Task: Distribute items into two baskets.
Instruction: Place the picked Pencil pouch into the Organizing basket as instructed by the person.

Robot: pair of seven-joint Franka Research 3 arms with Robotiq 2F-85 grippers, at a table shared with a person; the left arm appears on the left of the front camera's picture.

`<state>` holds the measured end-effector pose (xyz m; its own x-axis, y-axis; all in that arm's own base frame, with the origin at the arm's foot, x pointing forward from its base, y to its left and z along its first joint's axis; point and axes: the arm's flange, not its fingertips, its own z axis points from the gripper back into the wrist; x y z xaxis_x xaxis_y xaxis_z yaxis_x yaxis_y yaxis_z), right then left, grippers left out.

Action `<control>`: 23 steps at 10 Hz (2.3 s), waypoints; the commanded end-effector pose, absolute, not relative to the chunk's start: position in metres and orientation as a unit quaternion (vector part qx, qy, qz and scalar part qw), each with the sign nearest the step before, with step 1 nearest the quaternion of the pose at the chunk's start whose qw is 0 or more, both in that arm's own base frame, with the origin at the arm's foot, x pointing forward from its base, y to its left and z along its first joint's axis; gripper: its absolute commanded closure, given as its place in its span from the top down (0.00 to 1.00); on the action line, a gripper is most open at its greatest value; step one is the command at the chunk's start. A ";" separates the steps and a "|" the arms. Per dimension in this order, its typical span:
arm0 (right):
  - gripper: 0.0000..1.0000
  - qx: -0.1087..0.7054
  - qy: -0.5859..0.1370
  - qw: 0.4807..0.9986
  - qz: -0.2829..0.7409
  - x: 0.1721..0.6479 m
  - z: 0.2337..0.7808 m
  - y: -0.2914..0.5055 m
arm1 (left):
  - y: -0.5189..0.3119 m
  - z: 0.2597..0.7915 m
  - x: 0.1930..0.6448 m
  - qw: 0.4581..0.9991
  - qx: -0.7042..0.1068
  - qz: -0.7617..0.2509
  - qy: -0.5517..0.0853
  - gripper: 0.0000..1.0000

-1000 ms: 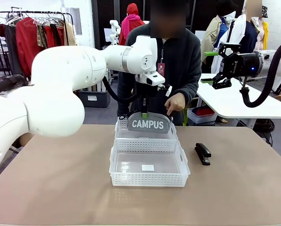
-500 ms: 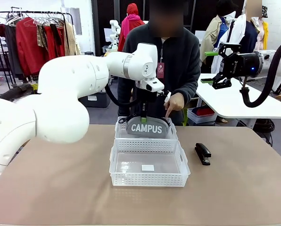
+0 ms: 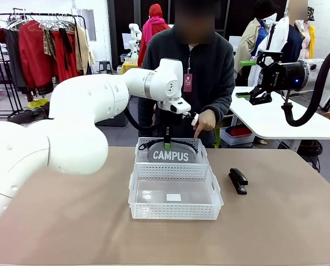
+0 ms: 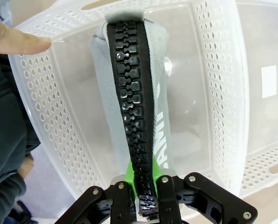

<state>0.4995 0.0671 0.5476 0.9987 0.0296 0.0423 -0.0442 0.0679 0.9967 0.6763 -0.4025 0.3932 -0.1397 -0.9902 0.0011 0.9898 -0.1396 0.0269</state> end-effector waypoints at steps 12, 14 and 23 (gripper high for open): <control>1.00 0.681 -0.005 0.732 0.026 0.499 0.549 0.067 | -0.407 0.390 0.696 0.678 -0.021 -0.735 0.009 1.00; 1.00 0.681 -0.005 0.732 0.026 0.499 0.549 0.067 | -0.404 0.392 0.695 0.682 -0.022 -0.731 0.008 1.00; 1.00 0.681 -0.005 0.732 0.026 0.499 0.549 0.067 | -0.389 0.395 0.681 0.684 -0.010 -0.729 0.004 1.00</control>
